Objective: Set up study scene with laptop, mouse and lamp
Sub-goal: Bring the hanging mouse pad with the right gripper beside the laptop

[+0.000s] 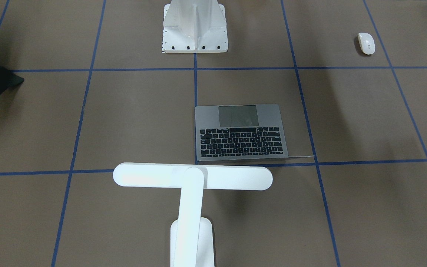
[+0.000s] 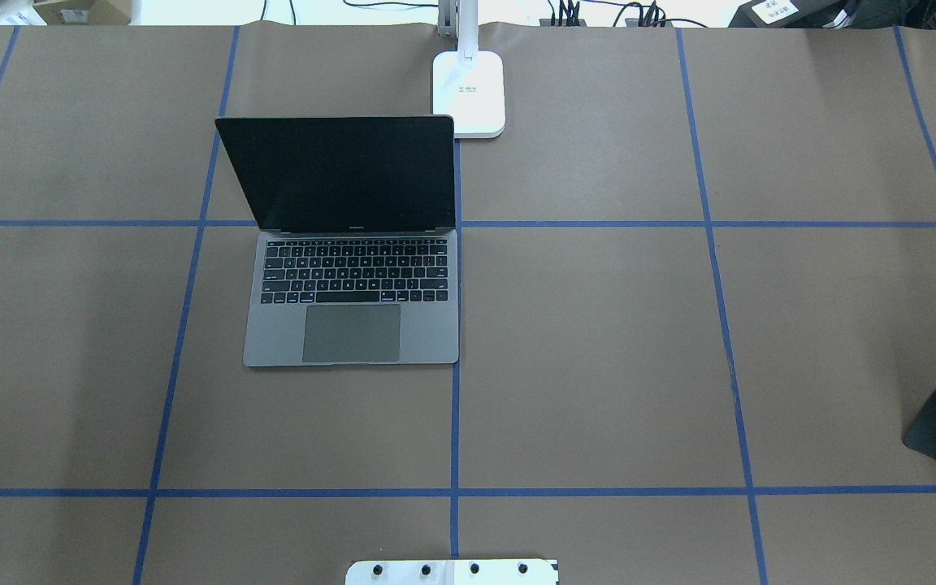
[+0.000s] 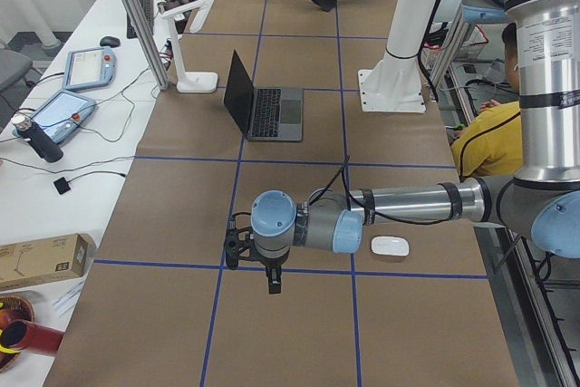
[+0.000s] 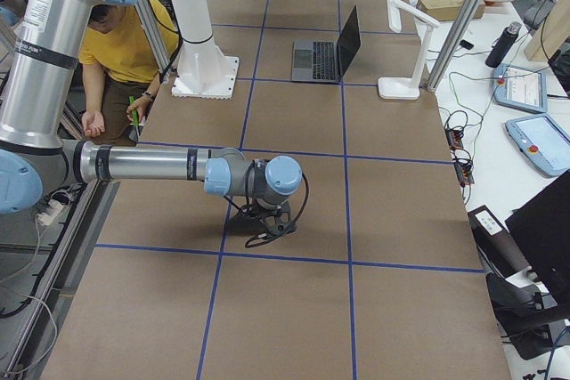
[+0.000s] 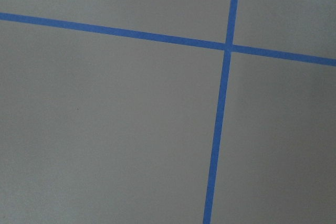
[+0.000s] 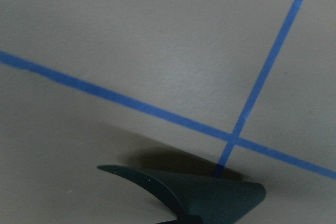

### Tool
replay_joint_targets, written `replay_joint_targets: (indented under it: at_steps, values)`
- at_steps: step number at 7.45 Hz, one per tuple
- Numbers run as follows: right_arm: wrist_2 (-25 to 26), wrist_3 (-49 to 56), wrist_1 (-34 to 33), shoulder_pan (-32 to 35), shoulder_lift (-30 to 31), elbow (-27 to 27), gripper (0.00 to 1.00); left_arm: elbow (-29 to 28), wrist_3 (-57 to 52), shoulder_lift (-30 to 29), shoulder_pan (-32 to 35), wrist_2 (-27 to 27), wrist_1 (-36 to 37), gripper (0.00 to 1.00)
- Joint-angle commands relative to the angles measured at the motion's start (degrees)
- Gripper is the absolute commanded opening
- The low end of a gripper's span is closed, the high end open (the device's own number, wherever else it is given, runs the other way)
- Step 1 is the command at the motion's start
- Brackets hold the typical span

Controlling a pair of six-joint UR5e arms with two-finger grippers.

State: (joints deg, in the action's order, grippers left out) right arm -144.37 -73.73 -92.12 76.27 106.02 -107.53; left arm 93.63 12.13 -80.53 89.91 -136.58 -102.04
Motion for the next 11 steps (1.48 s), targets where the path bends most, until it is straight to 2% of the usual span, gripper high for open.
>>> replay_joint_targets:
  at_steps: [1, 4, 7, 8, 11]
  values:
    - [-1.95, -6.38, 6.04, -0.07, -6.50, -1.10, 0.00, -0.03, 0.00, 0.11, 0.09, 0.00, 0.00, 1.00]
    - [-2.06, -27.10, 18.18, -1.82, -15.37, -1.45, 0.00, -0.12, 0.00, 0.11, 0.18, 0.00, 0.18, 1.00]
    - [1.26, -42.59, 18.38, -9.09, -26.18, -4.52, 0.00, -0.29, 0.00, 0.19, 0.18, 0.00, 0.18, 1.00]
    - [4.59, -48.12, 18.38, -13.91, -27.61, -6.62, 0.00, -0.38, 0.00, 0.19, 0.18, 0.00, 0.18, 1.00]
    - [24.96, -57.12, 16.11, -34.11, -28.06, -14.27, 0.00, -0.64, 0.00, 0.19, 0.18, 0.00, 0.26, 1.00]
